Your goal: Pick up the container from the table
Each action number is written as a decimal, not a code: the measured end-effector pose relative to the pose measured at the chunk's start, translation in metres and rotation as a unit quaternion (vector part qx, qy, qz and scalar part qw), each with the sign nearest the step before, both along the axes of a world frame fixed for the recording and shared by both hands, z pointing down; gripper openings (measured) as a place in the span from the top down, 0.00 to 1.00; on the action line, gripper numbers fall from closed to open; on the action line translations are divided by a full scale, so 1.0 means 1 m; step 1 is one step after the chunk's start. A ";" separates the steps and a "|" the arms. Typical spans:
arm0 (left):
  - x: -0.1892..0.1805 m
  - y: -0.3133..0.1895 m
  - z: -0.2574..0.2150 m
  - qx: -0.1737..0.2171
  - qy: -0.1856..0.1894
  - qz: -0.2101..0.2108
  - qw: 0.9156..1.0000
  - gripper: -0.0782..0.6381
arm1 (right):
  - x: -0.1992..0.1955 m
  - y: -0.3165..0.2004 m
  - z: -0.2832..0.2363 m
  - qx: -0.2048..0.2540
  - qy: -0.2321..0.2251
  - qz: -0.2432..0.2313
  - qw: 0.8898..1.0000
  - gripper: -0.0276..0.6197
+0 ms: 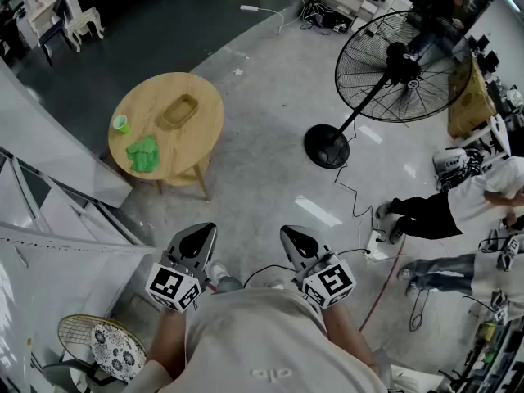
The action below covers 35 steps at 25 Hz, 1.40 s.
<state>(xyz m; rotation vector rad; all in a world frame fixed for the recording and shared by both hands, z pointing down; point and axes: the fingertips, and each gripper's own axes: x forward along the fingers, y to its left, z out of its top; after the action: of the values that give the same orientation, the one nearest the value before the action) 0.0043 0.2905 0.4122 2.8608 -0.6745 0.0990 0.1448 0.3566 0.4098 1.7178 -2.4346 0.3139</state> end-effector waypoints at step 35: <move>-0.120 -0.215 0.043 -0.029 -0.029 -0.121 0.992 0.87 | -0.096 -0.281 0.054 -0.037 0.007 -0.122 0.992 0.92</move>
<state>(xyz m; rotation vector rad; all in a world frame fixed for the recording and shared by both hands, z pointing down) -0.1154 0.0753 0.4550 2.7055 -1.0051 0.1630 0.0492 0.0760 0.4640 1.3691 -2.5517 0.3539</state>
